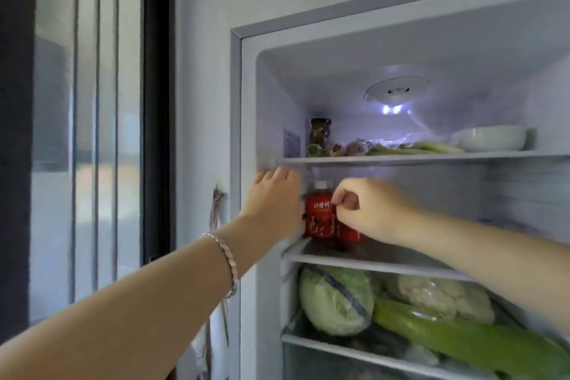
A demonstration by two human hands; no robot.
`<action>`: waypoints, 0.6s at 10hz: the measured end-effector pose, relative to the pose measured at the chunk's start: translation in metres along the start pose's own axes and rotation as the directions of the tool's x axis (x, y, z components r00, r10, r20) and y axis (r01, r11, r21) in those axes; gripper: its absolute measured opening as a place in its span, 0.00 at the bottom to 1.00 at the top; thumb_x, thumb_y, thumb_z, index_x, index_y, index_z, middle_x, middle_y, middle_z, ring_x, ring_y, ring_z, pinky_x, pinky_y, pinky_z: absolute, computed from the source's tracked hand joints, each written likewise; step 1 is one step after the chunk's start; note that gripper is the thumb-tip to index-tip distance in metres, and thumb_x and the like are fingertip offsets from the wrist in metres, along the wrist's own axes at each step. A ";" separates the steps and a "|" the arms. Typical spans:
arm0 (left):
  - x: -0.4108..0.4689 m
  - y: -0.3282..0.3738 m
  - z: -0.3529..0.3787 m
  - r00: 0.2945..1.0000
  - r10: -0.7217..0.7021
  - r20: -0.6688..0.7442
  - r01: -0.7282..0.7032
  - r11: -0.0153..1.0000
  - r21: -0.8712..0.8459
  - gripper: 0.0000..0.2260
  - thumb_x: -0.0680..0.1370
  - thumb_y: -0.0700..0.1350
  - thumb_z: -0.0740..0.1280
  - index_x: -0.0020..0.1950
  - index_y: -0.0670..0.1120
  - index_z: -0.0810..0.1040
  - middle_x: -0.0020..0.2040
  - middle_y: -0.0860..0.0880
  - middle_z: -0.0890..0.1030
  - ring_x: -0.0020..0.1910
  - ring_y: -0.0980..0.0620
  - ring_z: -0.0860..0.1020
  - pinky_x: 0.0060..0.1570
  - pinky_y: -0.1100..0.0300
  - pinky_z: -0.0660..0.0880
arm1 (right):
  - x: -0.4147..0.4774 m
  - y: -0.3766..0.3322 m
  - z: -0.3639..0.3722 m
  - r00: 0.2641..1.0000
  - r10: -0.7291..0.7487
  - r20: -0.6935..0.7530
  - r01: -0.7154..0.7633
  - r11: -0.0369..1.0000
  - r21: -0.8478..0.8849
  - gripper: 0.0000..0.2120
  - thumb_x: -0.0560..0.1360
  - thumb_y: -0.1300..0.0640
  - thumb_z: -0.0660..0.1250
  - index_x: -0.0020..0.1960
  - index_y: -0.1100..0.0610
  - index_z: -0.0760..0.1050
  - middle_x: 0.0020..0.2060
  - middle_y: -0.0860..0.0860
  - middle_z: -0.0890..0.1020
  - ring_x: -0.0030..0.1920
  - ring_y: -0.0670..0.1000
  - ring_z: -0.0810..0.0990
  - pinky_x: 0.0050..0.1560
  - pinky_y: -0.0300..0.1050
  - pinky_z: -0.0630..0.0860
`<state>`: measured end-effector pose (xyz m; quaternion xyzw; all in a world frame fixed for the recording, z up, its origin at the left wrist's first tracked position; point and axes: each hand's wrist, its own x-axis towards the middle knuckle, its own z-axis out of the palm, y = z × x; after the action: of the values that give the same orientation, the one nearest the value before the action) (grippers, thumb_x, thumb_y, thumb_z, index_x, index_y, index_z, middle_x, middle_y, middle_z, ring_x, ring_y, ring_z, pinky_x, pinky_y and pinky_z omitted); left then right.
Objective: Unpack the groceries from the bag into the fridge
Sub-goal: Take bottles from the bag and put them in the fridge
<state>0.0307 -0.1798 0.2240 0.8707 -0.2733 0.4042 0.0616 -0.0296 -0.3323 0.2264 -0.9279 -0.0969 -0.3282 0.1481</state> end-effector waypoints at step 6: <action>-0.501 0.002 -0.190 0.014 -0.715 0.699 0.692 0.512 0.510 0.16 0.80 0.48 0.60 0.62 0.40 0.76 0.61 0.43 0.77 0.60 0.44 0.75 0.56 0.57 0.72 | -0.281 -0.245 0.110 0.248 -0.373 0.894 0.416 0.874 0.250 0.13 0.74 0.53 0.62 0.54 0.57 0.79 0.38 0.49 0.81 0.37 0.48 0.76 0.34 0.38 0.70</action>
<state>-0.3603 0.0940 -0.0196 0.9573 0.2096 -0.1740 0.0970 -0.2492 -0.0887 0.0173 -0.8951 -0.3850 0.2218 -0.0372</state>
